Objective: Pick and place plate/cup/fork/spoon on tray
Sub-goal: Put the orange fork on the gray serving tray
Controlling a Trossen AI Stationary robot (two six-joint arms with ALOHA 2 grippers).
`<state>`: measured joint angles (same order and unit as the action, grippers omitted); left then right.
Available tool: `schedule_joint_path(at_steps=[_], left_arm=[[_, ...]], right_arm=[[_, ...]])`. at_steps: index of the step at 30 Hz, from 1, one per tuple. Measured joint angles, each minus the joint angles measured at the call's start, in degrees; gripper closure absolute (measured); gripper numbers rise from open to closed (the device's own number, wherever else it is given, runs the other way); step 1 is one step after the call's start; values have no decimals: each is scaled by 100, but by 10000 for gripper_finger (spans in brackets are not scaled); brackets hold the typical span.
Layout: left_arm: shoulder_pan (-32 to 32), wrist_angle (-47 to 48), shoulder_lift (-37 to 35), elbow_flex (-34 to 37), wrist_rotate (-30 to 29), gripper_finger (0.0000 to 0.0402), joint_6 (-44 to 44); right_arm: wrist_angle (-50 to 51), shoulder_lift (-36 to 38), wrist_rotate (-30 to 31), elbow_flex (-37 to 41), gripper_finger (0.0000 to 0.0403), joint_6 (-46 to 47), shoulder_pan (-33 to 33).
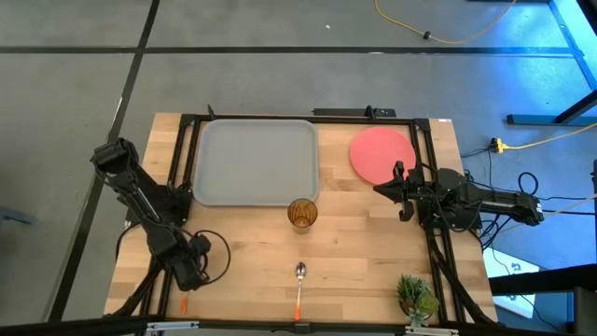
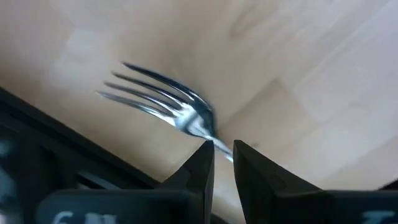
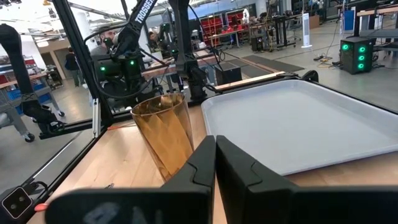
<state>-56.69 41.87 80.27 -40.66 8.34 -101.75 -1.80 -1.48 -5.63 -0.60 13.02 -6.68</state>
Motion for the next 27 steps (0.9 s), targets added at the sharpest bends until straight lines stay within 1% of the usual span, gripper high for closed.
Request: schedule_joint_path(at_steps=[5,11,15,17,20,22,25,27], left_arm=[[130,212,-370,0,1,347,630],[325,527,-1054,-2,-30,347,1862],[426,1073,-1360,-2,-77,347,2877],[463,1514,-1478,-2,-122,347,3319],[580,2184,-1608,-2,-315,347,3692],[686,2432,-1731,8,-391,347,3861],[835,2286,-1974,121,-393,347,4050],[927,2006,-2098,217,-439,347,4301]], right_arm=[[0,-2,2,-1,387,0,-1],[0,-2,2,0,387,0,0],[0,-1,2,0,387,0,-1],[0,-2,2,-1,387,0,0],[0,0,2,0,387,0,-2],[2,-1,2,-1,387,0,0],[2,-1,2,-1,387,0,-1],[1,-1,2,-1,387,0,0]])
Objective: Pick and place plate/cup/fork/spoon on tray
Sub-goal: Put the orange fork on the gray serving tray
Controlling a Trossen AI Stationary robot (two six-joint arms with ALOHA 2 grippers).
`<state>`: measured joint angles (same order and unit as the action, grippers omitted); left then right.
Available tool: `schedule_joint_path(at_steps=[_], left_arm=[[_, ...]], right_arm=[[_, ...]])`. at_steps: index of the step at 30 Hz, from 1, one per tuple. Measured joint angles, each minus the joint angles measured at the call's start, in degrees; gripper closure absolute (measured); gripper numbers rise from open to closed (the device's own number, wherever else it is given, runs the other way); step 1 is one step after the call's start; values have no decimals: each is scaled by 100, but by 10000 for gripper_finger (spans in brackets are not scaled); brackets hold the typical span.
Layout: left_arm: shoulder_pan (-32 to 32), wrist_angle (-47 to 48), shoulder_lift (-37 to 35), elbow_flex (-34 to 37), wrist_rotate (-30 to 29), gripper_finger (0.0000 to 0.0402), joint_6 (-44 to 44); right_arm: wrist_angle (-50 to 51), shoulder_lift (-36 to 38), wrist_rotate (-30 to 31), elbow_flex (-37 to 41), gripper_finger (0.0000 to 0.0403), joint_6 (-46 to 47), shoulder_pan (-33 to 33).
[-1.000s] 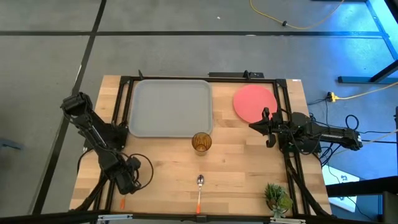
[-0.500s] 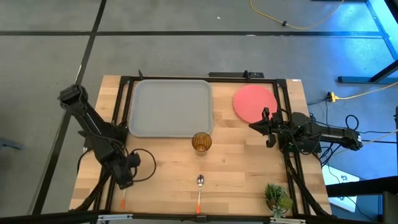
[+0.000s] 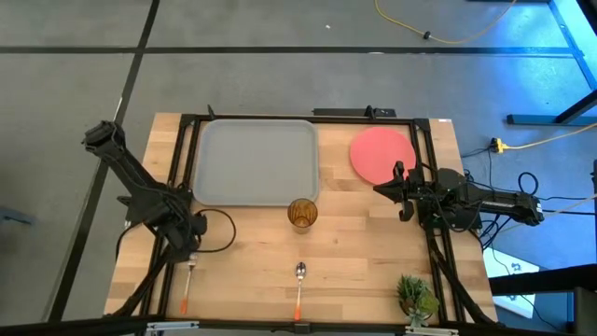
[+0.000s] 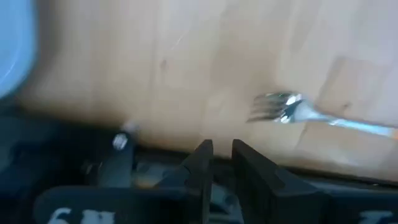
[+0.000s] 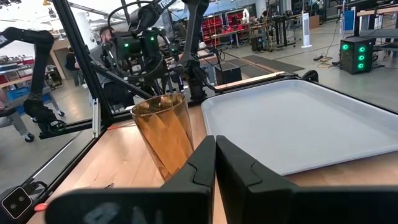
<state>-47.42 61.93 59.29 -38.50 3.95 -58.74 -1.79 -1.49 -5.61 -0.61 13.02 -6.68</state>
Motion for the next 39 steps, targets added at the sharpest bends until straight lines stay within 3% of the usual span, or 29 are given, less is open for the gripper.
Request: schedule_joint_path(at_steps=[4,11,39], left_arm=[[207,-523,-268,296,26,347,422],[422,-1429,-598,940,712,347,796],[476,-1788,-656,1289,622,347,986]], right_arm=[[-1,-1,0,-1,387,0,-2],[1,0,0,0,387,0,-1],[1,-1,0,1,387,0,-2]])
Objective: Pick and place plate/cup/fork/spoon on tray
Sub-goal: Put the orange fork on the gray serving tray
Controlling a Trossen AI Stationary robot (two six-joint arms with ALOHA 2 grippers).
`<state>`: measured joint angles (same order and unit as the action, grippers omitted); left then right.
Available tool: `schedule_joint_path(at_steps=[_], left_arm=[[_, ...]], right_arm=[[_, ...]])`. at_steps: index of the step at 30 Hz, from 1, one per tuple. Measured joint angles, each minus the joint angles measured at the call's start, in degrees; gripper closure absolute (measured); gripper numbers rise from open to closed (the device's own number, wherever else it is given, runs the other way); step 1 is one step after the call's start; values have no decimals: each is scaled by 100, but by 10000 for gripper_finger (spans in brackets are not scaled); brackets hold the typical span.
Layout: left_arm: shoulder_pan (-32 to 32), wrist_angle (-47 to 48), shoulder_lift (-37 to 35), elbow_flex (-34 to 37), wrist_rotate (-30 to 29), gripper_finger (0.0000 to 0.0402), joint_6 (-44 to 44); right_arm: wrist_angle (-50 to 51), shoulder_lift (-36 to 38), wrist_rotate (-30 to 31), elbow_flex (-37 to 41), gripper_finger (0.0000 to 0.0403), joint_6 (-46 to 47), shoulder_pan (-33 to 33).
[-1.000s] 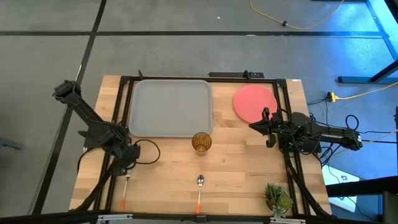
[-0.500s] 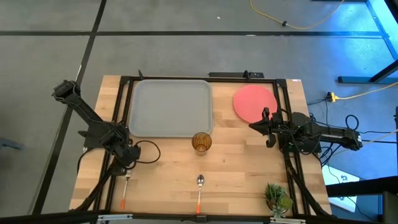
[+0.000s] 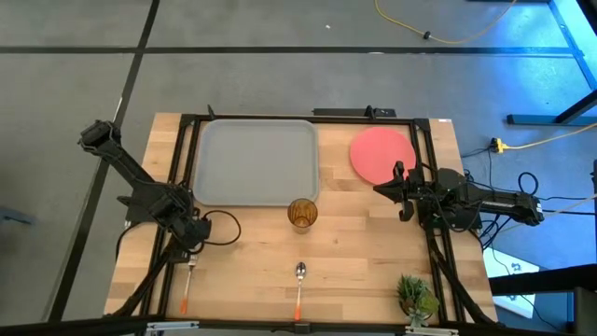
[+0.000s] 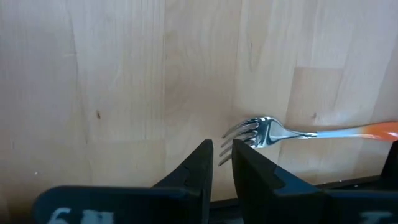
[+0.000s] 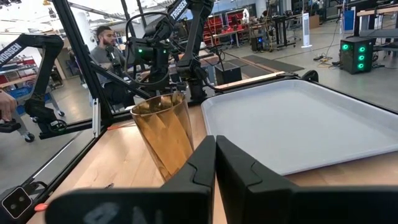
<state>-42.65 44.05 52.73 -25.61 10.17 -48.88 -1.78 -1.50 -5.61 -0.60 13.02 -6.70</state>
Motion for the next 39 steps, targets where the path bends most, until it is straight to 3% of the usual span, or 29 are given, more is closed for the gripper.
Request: schedule_joint_path(at_steps=[33,39], left_arm=[[-56,-50,94,5,130,347,103],[-66,-752,94,411,165,347,-114]], right_arm=[[0,0,0,-1,387,0,0],[0,2,0,0,387,0,2]])
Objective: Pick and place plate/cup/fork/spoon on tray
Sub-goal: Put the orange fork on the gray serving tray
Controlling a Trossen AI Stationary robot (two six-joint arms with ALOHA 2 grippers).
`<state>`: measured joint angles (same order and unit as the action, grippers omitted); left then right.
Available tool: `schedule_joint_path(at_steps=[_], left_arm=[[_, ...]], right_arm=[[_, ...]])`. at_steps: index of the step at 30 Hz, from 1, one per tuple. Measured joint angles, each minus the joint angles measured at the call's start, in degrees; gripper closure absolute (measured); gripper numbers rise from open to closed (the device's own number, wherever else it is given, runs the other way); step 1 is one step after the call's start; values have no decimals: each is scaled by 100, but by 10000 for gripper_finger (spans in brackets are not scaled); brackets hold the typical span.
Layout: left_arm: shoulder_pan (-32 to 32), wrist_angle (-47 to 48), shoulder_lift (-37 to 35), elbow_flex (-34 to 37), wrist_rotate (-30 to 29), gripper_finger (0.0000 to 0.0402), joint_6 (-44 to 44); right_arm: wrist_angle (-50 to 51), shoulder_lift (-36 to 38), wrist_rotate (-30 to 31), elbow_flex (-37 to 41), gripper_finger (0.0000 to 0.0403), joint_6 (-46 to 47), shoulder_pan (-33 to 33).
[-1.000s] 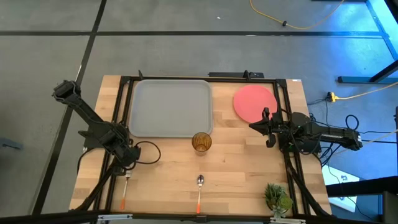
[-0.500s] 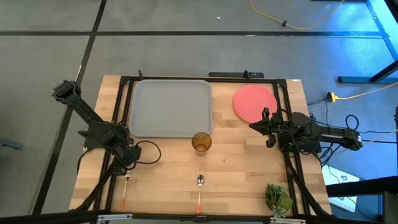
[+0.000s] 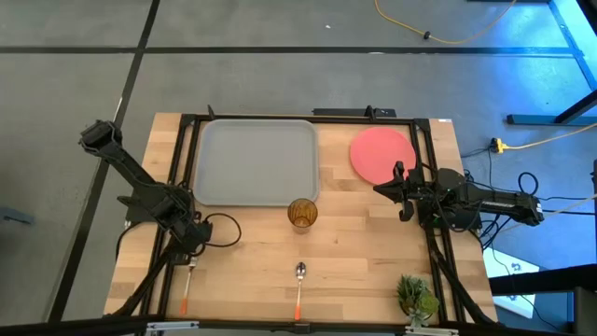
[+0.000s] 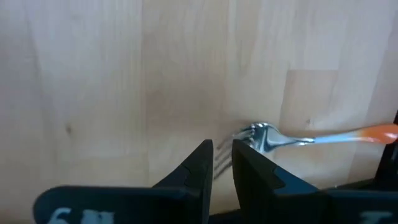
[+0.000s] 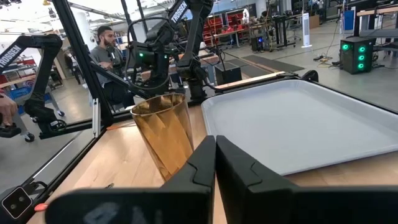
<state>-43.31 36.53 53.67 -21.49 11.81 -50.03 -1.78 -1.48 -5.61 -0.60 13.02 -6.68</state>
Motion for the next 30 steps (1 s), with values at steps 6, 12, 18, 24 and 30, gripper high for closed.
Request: schedule_joint_path(at_steps=[6,12,18,24,30], left_arm=[[0,-28,0,122,108,347,-84],[-2,-24,0,122,262,347,-92],[-2,-19,0,122,251,350,-84],[0,-20,-4,118,343,387,-82],[7,-34,-4,116,655,398,-172]], right_arm=[[0,0,0,0,387,0,-2],[0,-1,0,0,387,0,-1],[0,-1,0,0,387,0,-1],[0,0,0,-2,387,0,0],[0,0,0,-2,387,0,0]])
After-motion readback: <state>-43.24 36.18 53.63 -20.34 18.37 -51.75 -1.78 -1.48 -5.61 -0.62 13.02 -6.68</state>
